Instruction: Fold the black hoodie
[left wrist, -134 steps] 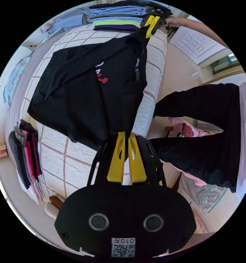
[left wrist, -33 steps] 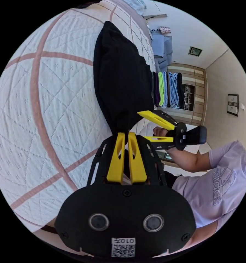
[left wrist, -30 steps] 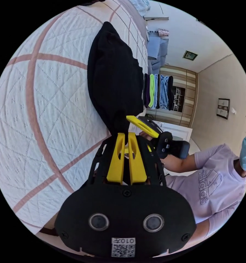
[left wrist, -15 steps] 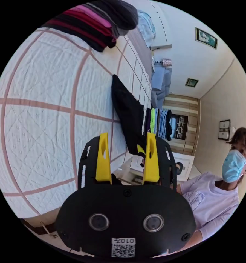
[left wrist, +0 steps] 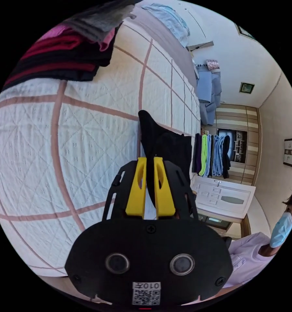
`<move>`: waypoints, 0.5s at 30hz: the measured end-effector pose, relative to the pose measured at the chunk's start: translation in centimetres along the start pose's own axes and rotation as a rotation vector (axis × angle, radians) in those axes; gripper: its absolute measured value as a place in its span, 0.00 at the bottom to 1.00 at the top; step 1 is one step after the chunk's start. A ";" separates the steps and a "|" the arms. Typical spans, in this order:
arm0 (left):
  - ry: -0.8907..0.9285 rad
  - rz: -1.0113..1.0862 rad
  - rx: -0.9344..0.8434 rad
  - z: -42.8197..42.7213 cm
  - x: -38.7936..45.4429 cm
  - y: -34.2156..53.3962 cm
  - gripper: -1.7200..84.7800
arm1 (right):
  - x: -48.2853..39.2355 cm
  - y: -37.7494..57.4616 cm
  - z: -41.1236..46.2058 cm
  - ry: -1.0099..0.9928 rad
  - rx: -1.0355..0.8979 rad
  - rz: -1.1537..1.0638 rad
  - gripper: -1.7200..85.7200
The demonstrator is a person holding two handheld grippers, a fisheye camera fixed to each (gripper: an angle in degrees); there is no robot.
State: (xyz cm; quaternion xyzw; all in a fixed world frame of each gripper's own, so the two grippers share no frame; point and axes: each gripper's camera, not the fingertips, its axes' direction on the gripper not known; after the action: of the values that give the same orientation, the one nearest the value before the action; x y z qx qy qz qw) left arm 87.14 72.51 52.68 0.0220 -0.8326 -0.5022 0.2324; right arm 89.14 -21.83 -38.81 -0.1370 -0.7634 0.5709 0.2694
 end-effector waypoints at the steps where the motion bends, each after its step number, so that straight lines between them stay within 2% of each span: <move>1: -0.047 0.026 -0.009 -0.4 1.7 0.0 0.06 | 1.0 0.2 0.6 -0.047 0.007 0.045 0.08; 5: -0.148 0.065 -0.047 -1.0 6.9 -0.2 0.05 | 7.7 2.1 1.1 -0.272 0.104 0.280 0.08; 9: -0.231 0.184 -0.063 -0.1 17.8 -2.1 0.04 | 16.5 6.0 0.9 -0.498 0.245 0.511 0.08; 11: -0.304 0.269 -0.101 2.1 24.2 -3.3 0.04 | 22.5 9.7 1.3 -0.609 0.328 0.671 0.08; 15: -0.422 0.473 -0.214 11.5 37.9 -6.1 0.04 | 30.1 15.2 2.5 -0.622 0.408 0.822 0.07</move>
State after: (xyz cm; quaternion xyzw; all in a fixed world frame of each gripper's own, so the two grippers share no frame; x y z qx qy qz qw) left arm 47.47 68.82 56.87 -0.3009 -0.7870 -0.5123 0.1662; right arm 61.57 -3.56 -46.02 -0.1938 -0.5647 0.7788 -0.1927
